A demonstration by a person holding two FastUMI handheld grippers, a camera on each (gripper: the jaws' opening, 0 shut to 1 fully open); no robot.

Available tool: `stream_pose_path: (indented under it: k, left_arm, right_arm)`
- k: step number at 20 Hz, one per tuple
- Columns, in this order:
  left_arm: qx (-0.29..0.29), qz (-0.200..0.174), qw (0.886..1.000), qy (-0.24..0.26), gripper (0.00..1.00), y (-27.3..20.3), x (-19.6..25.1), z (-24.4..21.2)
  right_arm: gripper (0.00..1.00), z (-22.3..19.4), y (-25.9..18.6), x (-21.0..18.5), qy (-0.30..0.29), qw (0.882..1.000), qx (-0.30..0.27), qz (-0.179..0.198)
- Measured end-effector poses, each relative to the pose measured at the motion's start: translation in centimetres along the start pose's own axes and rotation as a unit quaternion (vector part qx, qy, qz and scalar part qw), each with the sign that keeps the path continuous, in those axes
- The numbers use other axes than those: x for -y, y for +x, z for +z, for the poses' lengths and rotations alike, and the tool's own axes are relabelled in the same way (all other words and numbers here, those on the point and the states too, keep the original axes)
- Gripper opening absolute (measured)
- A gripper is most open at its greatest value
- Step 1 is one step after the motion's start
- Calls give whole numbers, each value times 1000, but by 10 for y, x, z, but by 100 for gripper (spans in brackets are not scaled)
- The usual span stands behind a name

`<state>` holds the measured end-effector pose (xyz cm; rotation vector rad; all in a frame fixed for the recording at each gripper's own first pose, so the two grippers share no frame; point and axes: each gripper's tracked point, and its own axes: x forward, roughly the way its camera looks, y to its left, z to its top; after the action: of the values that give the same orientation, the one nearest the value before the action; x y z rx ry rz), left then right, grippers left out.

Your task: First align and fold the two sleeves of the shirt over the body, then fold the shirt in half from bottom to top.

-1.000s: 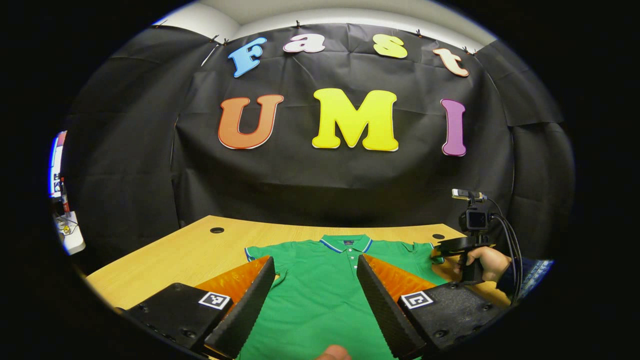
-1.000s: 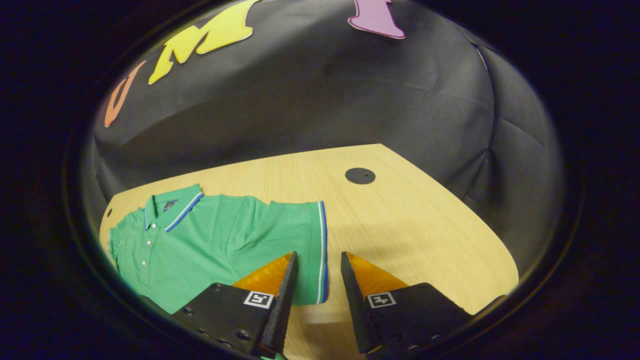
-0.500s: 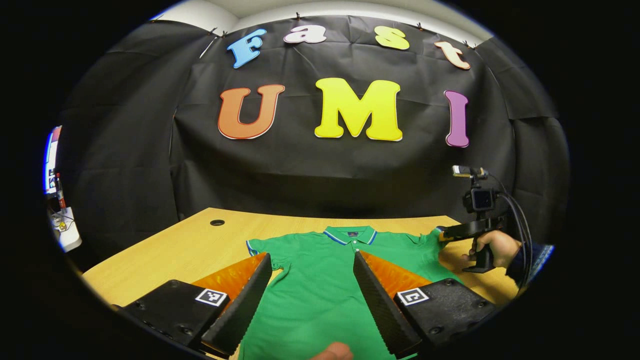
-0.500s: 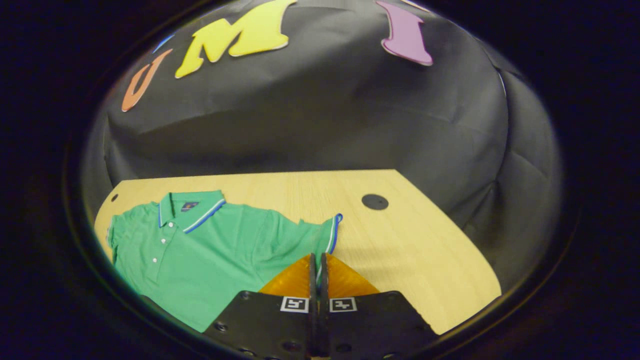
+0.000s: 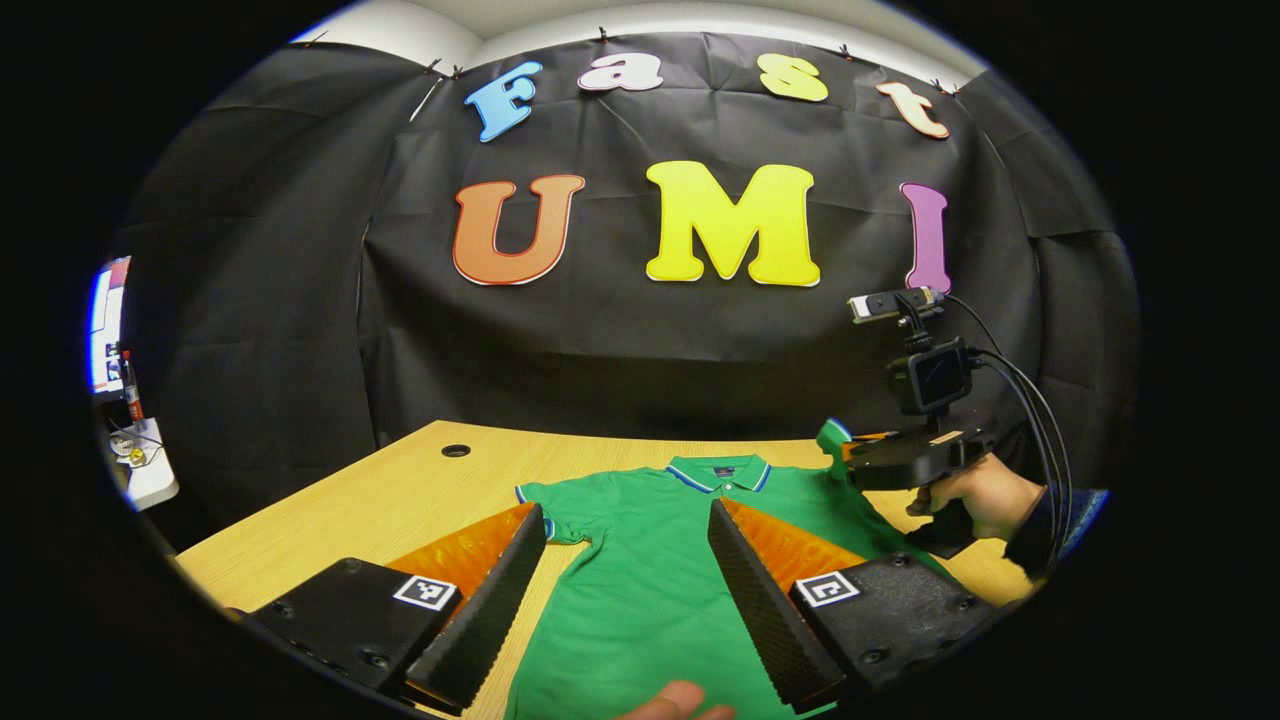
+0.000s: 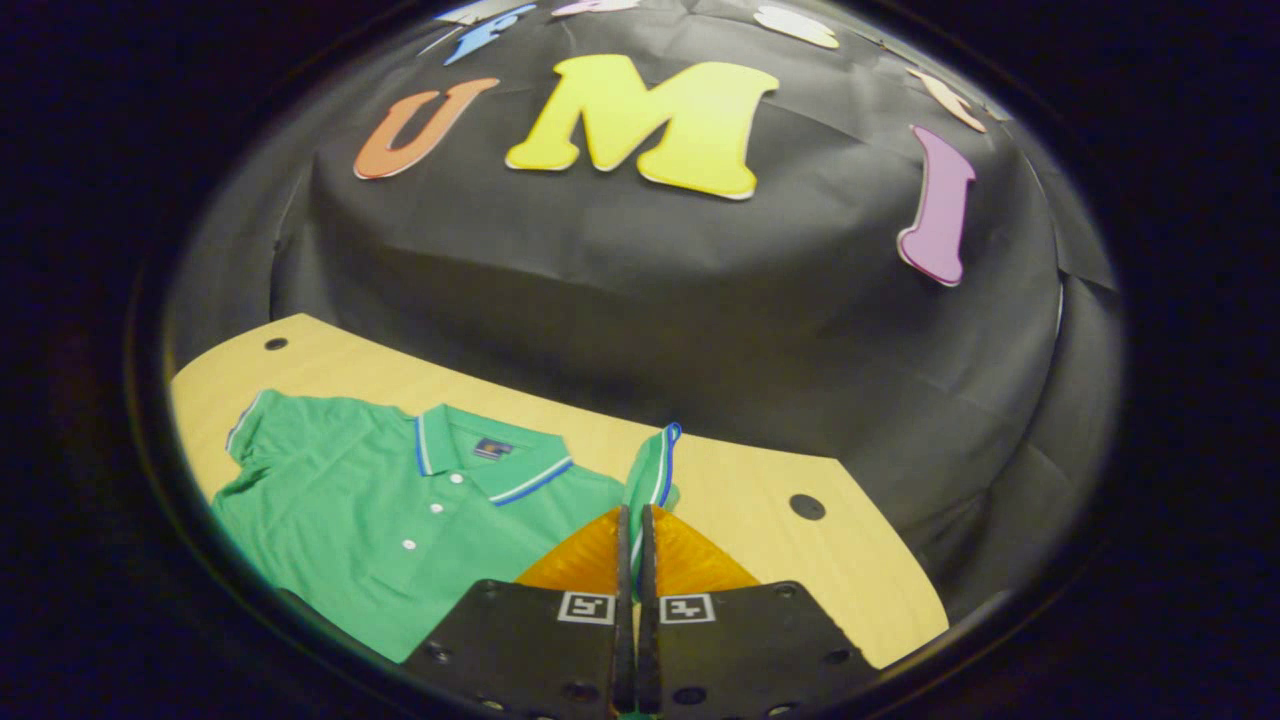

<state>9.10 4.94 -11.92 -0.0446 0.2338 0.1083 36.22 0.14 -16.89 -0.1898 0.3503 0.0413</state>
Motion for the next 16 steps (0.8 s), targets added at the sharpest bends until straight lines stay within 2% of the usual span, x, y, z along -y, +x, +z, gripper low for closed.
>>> stream_pose_path:
  k: [3, 5, 9, 10, 11, 13, 16]
  left_arm:
    - [-3, 3, 1000, -5, 100, 5, -1, -3]
    - [-10, 1, 1000, -10, 100, 12, -1, -10]
    - [-35, 14, 999, -15, 100, 29, -10, -31]
    - [-36, 17, 999, -12, 100, 33, -13, -34]
    - [-42, 16, 999, -7, 100, 37, -16, -37]
    - [-57, 17, 998, -2, 100, 41, -21, -45]
    - [-43, 37, 998, -8, 100, 49, -35, -32]
  right_arm:
    - [60, 21, -23, -18, 12, 999, 43, 25]
    - [97, 34, -50, -8, 19, 997, 73, 13]
    - [95, 32, -108, 19, 36, 994, 107, 1]
    - [97, 28, -123, 30, 40, 992, 115, -7]
    - [95, 24, -139, 43, 46, 991, 121, -20]
    - [95, 7, -167, 60, 62, 990, 123, -24]
    - [95, -26, -196, 83, 73, 990, 115, -25]
